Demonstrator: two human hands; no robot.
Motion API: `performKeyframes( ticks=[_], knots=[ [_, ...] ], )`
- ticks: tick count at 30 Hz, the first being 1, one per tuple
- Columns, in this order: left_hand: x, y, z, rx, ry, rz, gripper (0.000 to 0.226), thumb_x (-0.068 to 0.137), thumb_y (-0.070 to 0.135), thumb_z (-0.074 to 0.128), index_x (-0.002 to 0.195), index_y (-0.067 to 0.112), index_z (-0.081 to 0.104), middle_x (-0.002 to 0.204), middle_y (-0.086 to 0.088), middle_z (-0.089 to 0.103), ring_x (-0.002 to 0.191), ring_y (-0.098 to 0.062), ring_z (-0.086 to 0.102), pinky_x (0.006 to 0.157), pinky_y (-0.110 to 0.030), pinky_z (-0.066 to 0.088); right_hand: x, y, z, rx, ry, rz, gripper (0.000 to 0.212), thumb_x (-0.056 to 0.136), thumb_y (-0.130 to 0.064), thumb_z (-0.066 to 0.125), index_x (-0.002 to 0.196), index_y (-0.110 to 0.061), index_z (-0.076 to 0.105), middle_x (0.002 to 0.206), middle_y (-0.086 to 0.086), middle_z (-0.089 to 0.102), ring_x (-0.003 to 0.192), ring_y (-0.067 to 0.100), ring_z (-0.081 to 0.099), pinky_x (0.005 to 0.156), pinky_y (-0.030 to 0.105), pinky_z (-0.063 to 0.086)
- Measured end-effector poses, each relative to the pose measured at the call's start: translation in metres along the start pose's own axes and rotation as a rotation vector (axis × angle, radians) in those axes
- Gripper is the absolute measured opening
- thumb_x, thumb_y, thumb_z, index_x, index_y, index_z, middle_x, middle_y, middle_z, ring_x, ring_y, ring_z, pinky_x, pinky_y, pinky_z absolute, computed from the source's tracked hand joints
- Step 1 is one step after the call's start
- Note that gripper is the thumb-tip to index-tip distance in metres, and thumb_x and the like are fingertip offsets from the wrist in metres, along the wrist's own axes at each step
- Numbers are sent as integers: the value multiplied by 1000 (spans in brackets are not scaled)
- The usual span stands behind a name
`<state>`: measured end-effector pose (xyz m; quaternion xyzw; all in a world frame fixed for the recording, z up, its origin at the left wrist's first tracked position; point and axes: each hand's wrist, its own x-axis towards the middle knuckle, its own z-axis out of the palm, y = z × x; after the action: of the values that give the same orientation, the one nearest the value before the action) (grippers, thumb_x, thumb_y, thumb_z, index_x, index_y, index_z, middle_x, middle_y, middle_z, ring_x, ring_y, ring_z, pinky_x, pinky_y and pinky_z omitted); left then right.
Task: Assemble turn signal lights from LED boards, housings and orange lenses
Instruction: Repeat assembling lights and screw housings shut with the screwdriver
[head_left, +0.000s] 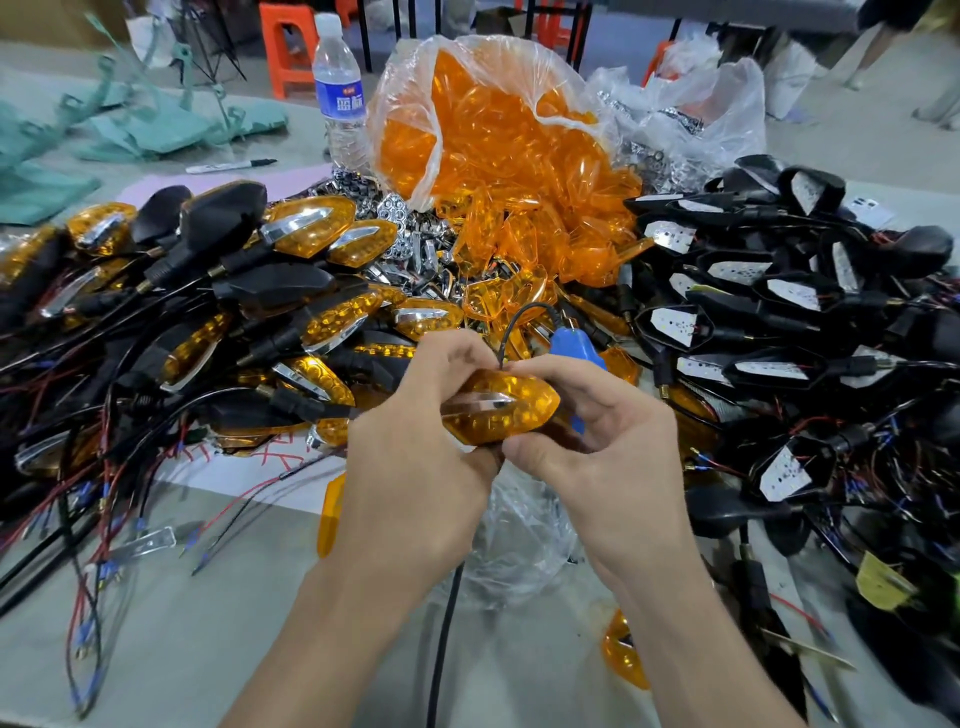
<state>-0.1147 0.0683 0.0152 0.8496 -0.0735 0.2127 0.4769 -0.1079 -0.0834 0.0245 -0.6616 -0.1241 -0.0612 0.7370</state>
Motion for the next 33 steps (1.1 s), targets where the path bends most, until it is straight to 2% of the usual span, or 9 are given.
performKeyframes(
  ticks=[4,7,10,14,18,20,23,30,33],
  knots=[
    [3,-1,-2,21,-22,105,78,67,9,92,123,45,53,116,29,64,105,7,64,86,-3,44,-2,5,-3,6,0,-104,54,67,20,79,109,-13,77,109,1,80,105,20,76,88,28,59],
    [12,-10,-17,-76,-243,-7,82,66,32,94,134,51,53,124,28,66,115,5,64,90,-11,49,-1,8,-11,14,-20,-129,54,66,15,81,109,-17,80,112,2,79,110,23,74,92,33,59],
    [19,-16,-27,-139,-426,-23,66,68,30,90,126,49,65,118,24,72,109,-1,69,86,-14,52,0,8,-18,-9,-83,-144,52,70,12,82,110,-22,80,115,1,79,113,23,73,94,31,58],
    [16,-16,-24,-140,-281,-57,57,61,32,91,115,45,75,106,19,76,99,-5,72,81,-17,53,2,9,-23,42,-137,-16,64,71,15,75,119,-27,78,125,2,75,120,24,70,94,29,57],
    [8,-9,-18,67,-89,27,56,61,52,82,117,51,72,107,24,71,109,-5,63,88,-21,51,1,5,-22,24,-154,57,59,75,-3,83,126,-30,74,119,1,77,104,20,75,82,26,59],
    [7,-3,-17,150,-28,94,58,61,47,82,118,48,72,109,33,66,113,2,56,93,-18,46,0,3,-19,18,-100,27,51,77,-12,86,123,-29,76,114,1,79,102,23,76,82,27,60],
    [5,2,-15,181,6,154,60,62,36,84,120,39,73,111,39,59,112,14,49,97,-22,44,0,1,-16,68,-58,6,47,77,-7,85,121,-24,78,110,5,80,100,27,77,83,29,60],
    [15,-1,-33,66,-370,63,63,81,71,65,140,52,56,132,38,59,127,6,55,102,-30,47,-1,-2,-18,37,-13,9,47,73,6,85,113,-18,79,103,6,81,90,23,79,78,26,60],
    [19,-5,-34,25,-424,51,49,90,77,53,137,61,54,134,41,58,127,10,55,103,-31,49,-2,-5,-18,8,-27,1,51,73,14,84,111,-19,80,102,3,81,88,21,79,76,24,60]
  ],
)
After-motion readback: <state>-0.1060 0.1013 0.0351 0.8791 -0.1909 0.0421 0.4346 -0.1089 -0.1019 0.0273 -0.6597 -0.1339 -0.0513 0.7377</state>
